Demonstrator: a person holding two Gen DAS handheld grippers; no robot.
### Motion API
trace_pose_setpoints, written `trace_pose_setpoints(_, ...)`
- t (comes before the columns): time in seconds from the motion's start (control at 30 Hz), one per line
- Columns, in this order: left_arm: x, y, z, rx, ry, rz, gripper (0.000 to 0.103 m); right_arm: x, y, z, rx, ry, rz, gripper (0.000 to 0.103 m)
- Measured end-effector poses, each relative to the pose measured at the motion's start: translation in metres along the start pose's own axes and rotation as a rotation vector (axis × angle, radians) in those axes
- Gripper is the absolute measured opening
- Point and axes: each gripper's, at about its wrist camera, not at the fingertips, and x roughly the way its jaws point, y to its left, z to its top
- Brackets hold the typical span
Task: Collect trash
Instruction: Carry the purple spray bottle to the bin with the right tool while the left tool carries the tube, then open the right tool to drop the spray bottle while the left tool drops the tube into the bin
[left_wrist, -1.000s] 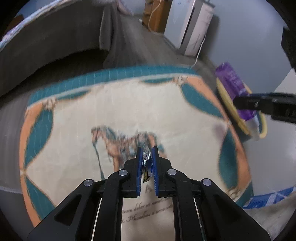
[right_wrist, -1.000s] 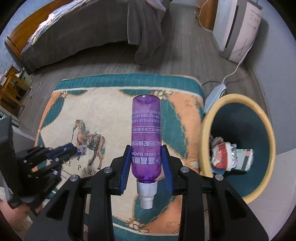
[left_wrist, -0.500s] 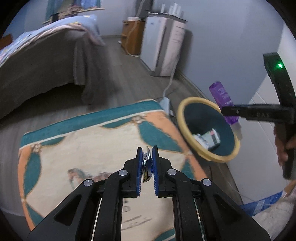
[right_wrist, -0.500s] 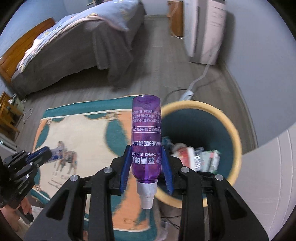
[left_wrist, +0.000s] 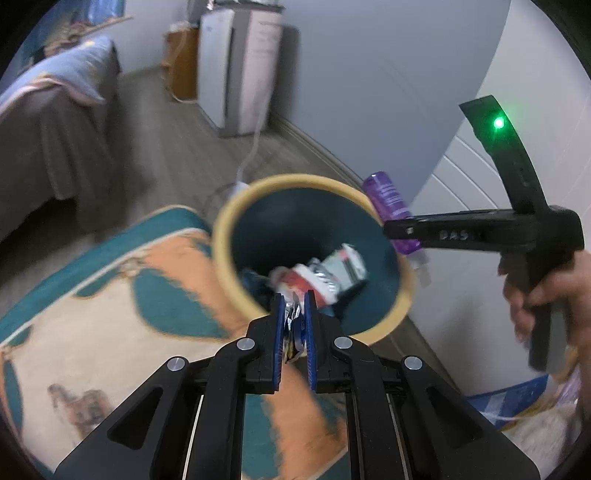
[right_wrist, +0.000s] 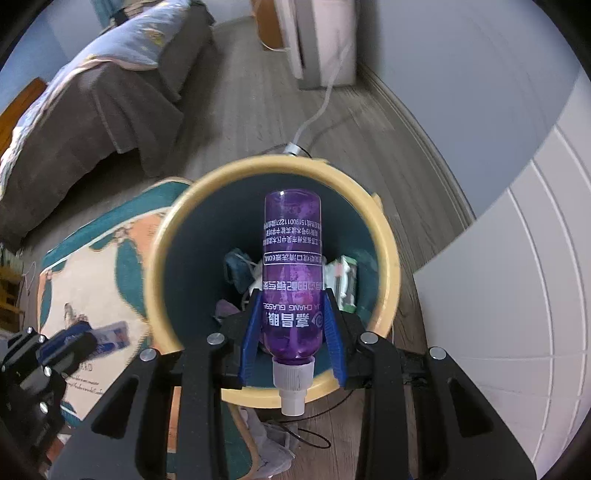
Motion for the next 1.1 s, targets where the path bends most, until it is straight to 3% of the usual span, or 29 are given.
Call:
trace_pose_setpoints(0.27,0.058,-0.022,0.014,0.123,0.095,0.048,0.011,0.023,0.002,-0.001,0.028,0.032,0.001,0.032)
trace_pose_setpoints(0.6,0.076,-0.008,0.042,0.065,0.058,0.094,0.012,0.023,0.012,0.014,0.055,-0.064,0.031,0.032)
trace_pose_setpoints(0.67,0.076,-0.006,0.044,0.065,0.055,0.101,0.015,0.020,0.012,0.017,0.070,-0.093,0.043,0.042)
trace_pose_setpoints(0.7,0.075,-0.005,0.044,0.065,0.052,0.102,0.020,0.018,0.011,0.018,0.084,-0.111,0.045,0.060)
trace_pose_setpoints(0.73,0.074,-0.003,0.045,0.061,0.047,0.102,0.024,0.017,0.011,0.020,0.092,-0.123,0.046,0.068)
trace_pose_setpoints(0.83,0.074,0.001,0.044,0.050,0.039,0.114,0.052,0.018,0.009,0.023,0.106,-0.131,0.034,0.070)
trace_pose_setpoints(0.9,0.074,0.004,0.042,0.047,0.035,0.124,0.076,0.021,0.007,0.023,0.114,-0.122,0.027,0.072)
trace_pose_setpoints(1.0,0.072,0.008,0.038,0.046,0.031,0.143,0.090,0.026,0.004,0.022,0.126,-0.100,0.024,0.078)
trace_pose_setpoints(1.1,0.071,0.012,0.036,0.038,0.024,0.153,0.092,0.025,0.001,0.021,0.139,-0.095,0.022,0.085)
